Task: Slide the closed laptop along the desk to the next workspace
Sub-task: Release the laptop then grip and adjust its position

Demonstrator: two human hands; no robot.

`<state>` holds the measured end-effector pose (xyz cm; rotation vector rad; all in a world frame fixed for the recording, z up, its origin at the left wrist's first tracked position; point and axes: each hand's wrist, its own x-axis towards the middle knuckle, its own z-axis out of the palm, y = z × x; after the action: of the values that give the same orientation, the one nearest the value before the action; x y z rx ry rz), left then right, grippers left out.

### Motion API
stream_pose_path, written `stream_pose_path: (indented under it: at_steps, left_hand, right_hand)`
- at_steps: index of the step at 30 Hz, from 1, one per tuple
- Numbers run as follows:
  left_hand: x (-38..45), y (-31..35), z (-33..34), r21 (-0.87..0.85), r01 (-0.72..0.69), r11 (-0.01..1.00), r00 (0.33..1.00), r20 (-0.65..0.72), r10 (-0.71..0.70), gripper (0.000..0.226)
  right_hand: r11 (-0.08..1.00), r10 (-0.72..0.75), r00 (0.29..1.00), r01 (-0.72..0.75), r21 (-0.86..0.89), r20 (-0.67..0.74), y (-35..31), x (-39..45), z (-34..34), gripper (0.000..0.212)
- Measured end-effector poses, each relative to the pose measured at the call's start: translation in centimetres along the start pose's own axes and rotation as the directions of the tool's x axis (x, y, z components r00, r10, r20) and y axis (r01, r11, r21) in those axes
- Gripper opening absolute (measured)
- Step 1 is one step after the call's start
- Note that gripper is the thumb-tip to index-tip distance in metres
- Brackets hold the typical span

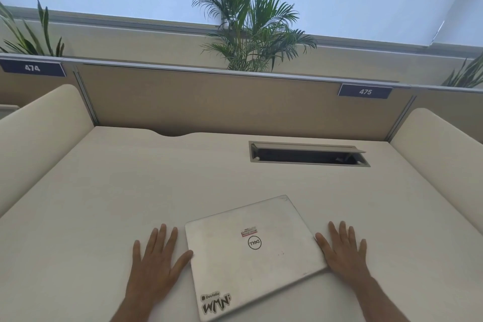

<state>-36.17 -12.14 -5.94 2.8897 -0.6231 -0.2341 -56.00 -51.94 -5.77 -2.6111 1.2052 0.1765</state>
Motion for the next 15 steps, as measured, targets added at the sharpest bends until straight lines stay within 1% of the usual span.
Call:
stream_pose_path:
  at_steps: [3,6,7,11,15]
  left_hand:
    - [0.19,-0.13,0.28,0.001,0.001,1.000,1.000,-0.012,-0.001,0.126]
    - [0.29,-0.32,0.52,-0.005,-0.001,1.000,1.000,-0.015,0.001,0.123]
    - [0.33,-0.40,0.58,-0.006,-0.004,1.000,1.000,-0.018,0.004,0.122]
    - [0.37,-0.54,0.58,-0.006,-0.001,1.000,1.000,-0.016,0.001,0.123]
    - [0.69,-0.36,0.08,-0.047,0.023,0.999,1.000,-0.010,-0.023,0.121]
  right_hand:
    - [1.000,0.008,1.000,-0.009,0.028,0.017,-0.12,-0.15,-0.22,0.071]
    - [0.999,-0.009,1.000,0.010,-0.051,0.022,-0.08,-0.24,-0.17,0.069]
    - [0.999,-0.010,1.000,0.011,-0.045,0.024,-0.09,-0.24,-0.16,0.069]
    - [0.997,0.034,0.999,-0.036,0.068,0.025,-0.31,-0.10,-0.48,0.072]
    - [0.994,0.045,0.999,-0.046,0.100,0.017,-0.49,0.26,-0.73,0.076]
